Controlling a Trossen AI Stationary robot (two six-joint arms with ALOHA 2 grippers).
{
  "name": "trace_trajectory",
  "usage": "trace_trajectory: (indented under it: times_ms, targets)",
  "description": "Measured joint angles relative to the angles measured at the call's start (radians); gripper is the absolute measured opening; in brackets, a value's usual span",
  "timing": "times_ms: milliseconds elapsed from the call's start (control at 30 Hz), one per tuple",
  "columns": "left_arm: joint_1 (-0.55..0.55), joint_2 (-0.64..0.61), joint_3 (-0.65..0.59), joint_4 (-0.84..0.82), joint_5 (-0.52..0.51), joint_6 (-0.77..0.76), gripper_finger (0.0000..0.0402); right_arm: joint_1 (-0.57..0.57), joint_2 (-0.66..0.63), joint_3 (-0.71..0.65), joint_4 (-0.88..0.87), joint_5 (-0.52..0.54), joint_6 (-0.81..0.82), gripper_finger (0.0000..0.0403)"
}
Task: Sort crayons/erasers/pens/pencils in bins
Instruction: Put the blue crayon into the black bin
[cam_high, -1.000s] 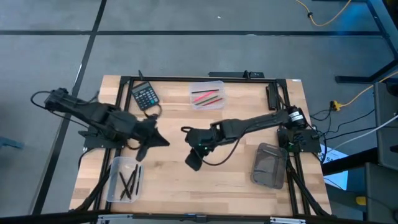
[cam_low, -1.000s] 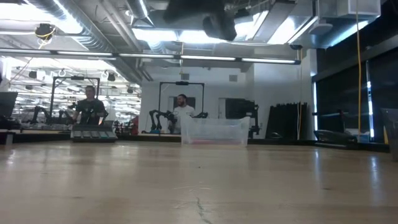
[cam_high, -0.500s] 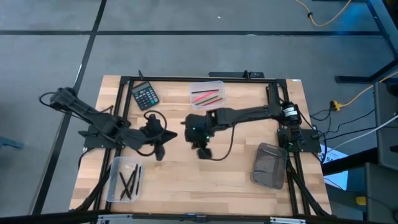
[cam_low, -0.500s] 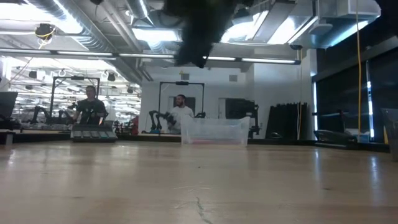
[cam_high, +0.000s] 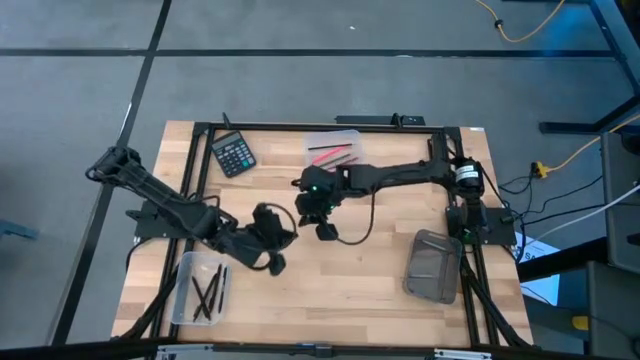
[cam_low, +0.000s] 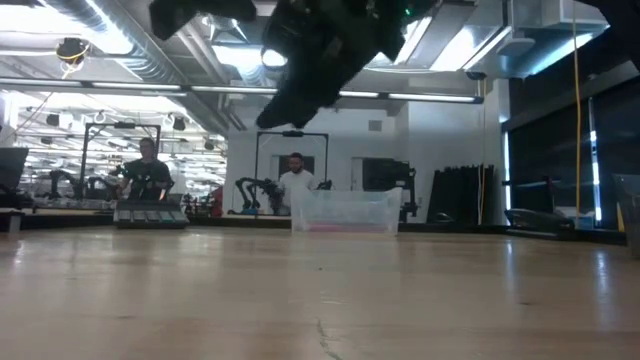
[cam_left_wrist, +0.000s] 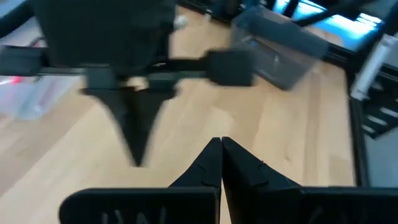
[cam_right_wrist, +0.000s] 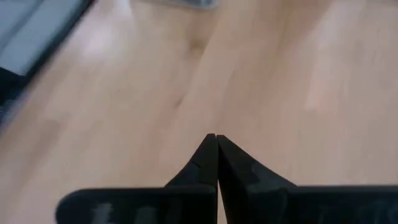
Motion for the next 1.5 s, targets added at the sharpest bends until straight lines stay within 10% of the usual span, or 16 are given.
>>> trace_trajectory:
  times_ms: [200, 367, 633, 1167, 1500]
  targets:
    - [-0.081, -0.007, 0.000, -0.012, -0.009, 0.077, 0.0001, 0.078, 0.001, -0.168, 0.398, 0.268, -0.041, 0.0002]
    - [-0.143, 0.029, 0.000, 0.008, -0.044, 0.066, 0.0001, 0.186, 0.004, -0.278, 0.396, 0.430, 0.118, 0.0002]
    - [-0.283, 0.130, 0.002, 0.119, -0.101, -0.015, 0.0001, 0.400, -0.073, -0.291, 0.094, 0.448, 0.378, 0.0001]
    - [-0.334, 0.470, 0.000, 0.586, -0.140, 0.000, 0.0001, 0.723, -0.063, -0.323, 0.299, 0.770, 0.607, 0.0000]
    - [-0.322, 0.472, 0.000, 0.599, -0.144, 0.002, 0.0001, 0.721, -0.063, -0.478, 0.631, 0.752, 0.601, 0.0000]
